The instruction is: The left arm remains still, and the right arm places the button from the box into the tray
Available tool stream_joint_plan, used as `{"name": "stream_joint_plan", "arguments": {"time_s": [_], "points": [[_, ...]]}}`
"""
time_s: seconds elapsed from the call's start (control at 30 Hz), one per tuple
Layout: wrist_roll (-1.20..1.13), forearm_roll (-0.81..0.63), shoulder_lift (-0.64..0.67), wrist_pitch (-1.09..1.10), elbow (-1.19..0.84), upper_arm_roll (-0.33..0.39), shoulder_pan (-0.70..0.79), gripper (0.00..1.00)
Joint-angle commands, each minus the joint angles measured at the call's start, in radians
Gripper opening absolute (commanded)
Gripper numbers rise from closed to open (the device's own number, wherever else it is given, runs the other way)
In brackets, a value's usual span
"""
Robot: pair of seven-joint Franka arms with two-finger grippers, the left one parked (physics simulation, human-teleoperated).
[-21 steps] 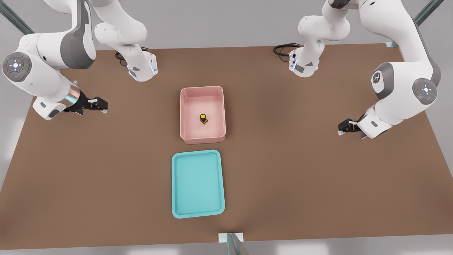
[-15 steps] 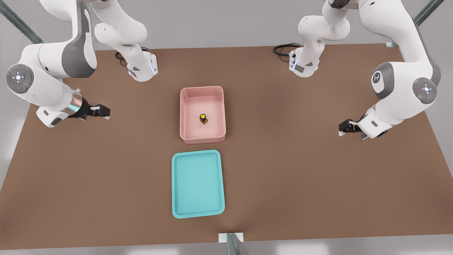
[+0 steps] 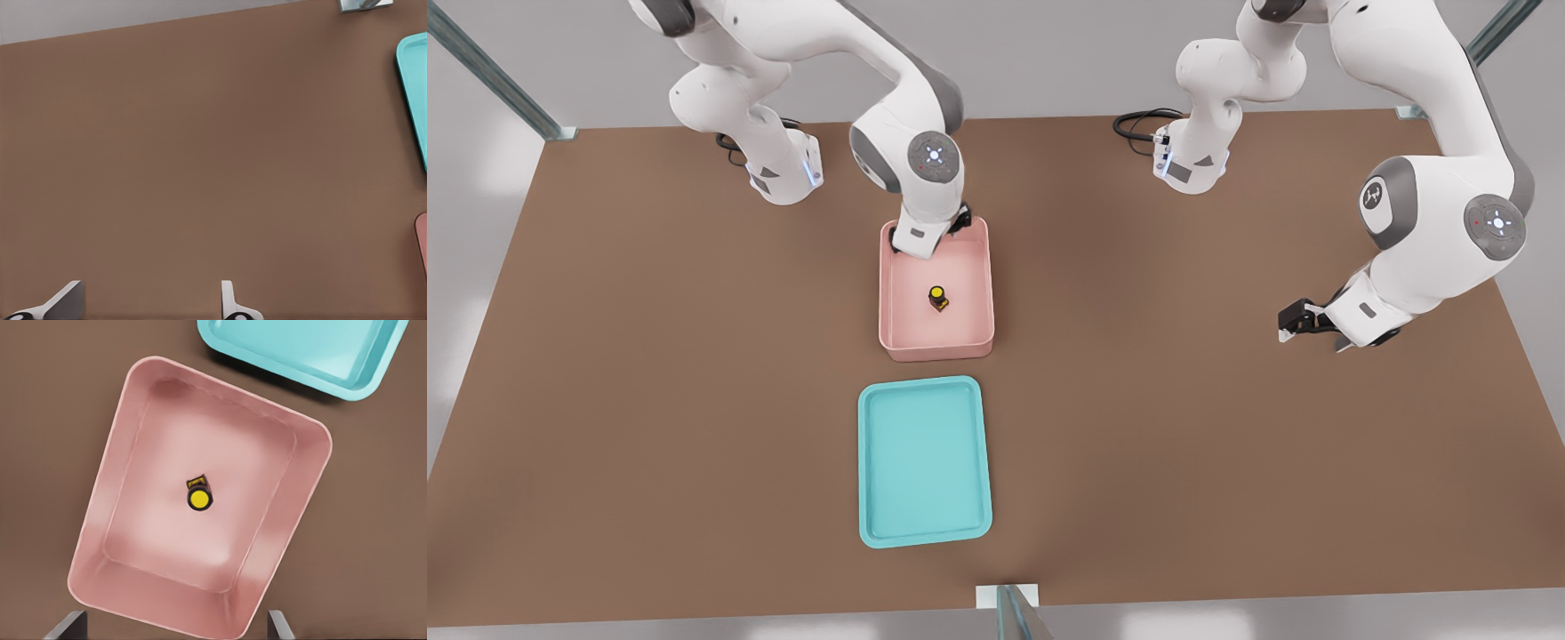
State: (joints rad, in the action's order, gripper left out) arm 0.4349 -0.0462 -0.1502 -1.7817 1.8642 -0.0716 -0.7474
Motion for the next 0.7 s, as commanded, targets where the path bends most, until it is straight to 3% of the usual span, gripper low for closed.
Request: {"name": "stream_joint_plan", "arguments": {"time_s": [0.0, 0.37, 0.67], "points": [[0.390, -0.001, 0.009, -0.284, 0.087, -0.001, -0.003, 1.00], [0.419, -0.001, -0.201, -0.576, 0.150, -0.001, -0.012, 1.00], [0.406, -0.001, -0.201, -0.593, 0.225, 0.003, 0.000, 1.00]]}}
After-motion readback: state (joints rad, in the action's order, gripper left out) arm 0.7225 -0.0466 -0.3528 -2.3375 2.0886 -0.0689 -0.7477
